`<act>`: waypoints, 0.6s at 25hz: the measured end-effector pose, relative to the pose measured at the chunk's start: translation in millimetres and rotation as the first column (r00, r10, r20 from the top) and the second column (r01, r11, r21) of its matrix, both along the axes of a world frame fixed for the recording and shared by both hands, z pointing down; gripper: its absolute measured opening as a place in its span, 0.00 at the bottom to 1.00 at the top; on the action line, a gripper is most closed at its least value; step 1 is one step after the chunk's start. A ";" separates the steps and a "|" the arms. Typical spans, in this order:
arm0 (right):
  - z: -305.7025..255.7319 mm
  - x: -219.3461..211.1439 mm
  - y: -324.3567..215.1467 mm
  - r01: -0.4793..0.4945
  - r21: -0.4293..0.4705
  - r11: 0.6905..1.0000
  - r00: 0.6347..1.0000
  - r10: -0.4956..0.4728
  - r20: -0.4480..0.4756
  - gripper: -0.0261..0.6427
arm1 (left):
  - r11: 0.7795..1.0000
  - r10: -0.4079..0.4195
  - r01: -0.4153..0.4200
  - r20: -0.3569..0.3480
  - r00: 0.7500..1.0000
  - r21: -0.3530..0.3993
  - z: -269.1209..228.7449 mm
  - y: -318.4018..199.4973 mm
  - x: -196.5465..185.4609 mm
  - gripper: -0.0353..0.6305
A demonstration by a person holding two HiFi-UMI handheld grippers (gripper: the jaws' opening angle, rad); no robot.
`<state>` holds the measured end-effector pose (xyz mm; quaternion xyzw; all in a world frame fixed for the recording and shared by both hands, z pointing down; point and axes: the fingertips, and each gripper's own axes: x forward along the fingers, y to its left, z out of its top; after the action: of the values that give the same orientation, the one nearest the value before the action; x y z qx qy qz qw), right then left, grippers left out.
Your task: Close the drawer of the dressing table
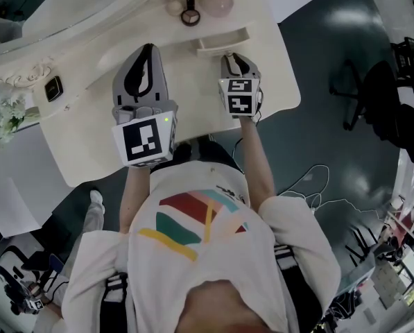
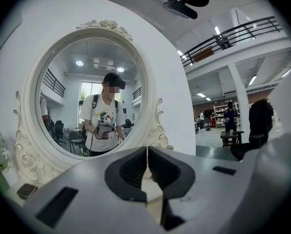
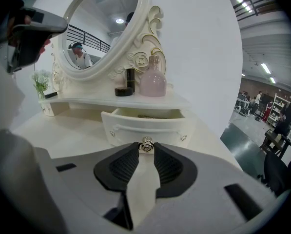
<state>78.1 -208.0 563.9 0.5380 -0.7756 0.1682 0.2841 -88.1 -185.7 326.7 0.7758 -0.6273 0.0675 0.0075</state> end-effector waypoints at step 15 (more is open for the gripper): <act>6.1 -3.6 -16.6 0.018 -0.005 1.000 1.000 -0.018 -0.004 0.17 | 0.999 -0.033 0.033 0.004 0.999 -0.012 7.8 -9.8 -7.4 0.07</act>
<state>74.6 -224.6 570.0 0.5308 -0.7794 0.1665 0.2884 -95.5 -195.5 334.5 0.7651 -0.6397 0.0726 0.0122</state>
